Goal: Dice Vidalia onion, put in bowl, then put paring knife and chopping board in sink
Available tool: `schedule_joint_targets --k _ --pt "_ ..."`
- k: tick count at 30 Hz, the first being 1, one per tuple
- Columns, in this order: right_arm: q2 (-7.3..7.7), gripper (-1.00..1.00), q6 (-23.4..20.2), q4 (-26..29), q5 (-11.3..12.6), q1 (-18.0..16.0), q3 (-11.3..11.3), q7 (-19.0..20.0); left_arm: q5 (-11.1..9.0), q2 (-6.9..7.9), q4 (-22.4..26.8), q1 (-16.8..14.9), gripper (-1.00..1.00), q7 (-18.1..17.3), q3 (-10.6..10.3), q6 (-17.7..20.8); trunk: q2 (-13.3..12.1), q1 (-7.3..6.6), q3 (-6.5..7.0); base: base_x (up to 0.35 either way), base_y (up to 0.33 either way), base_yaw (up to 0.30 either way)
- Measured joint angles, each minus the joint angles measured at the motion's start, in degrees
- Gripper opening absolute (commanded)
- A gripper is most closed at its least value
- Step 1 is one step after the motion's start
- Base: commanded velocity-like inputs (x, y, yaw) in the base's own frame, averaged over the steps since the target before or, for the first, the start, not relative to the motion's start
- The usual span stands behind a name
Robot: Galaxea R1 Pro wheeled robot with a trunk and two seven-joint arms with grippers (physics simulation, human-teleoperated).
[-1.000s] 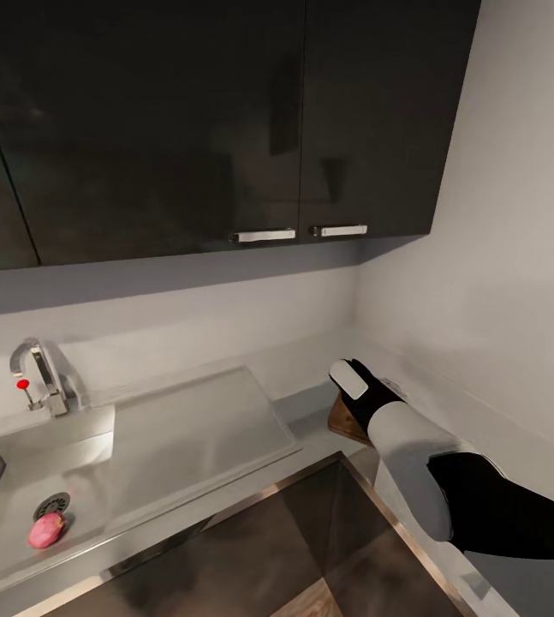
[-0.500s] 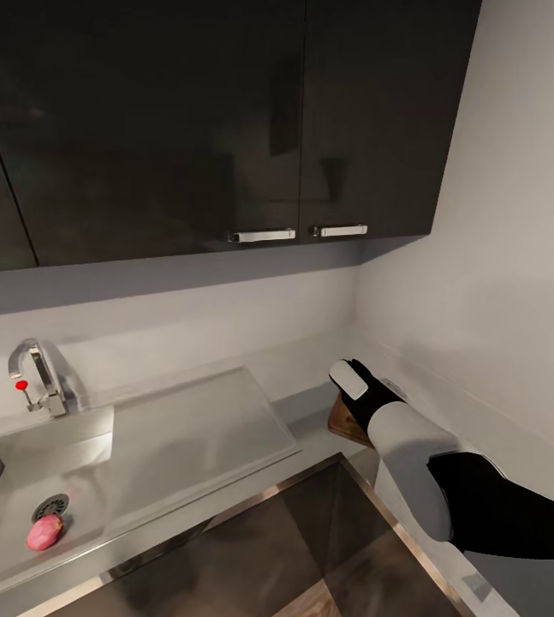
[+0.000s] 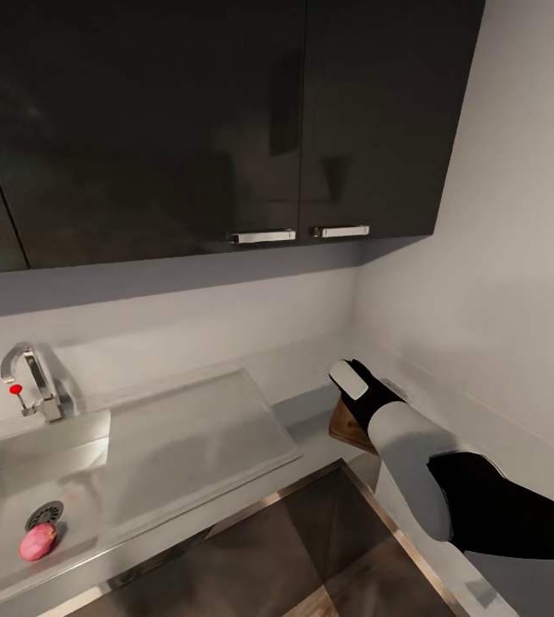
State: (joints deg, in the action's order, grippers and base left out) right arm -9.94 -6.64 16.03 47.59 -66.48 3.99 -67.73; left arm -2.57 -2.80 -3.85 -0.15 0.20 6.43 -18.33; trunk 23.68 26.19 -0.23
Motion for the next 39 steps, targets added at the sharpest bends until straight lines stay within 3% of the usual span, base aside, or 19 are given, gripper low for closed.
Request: schedule_joint_targets --k 18,39 --pt "0.35 1.00 0.01 -0.15 0.00 0.03 -0.02 0.13 0.00 -0.03 0.00 0.00 1.00 0.05 0.07 0.00 -0.01 0.01 -0.04 0.044 -0.025 0.000" --pt "0.50 1.00 0.04 -0.44 0.00 0.07 -0.03 0.19 0.00 0.00 0.00 0.03 1.00 0.05 0.10 -0.01 -0.08 0.00 -1.79 0.000 0.000 0.000"
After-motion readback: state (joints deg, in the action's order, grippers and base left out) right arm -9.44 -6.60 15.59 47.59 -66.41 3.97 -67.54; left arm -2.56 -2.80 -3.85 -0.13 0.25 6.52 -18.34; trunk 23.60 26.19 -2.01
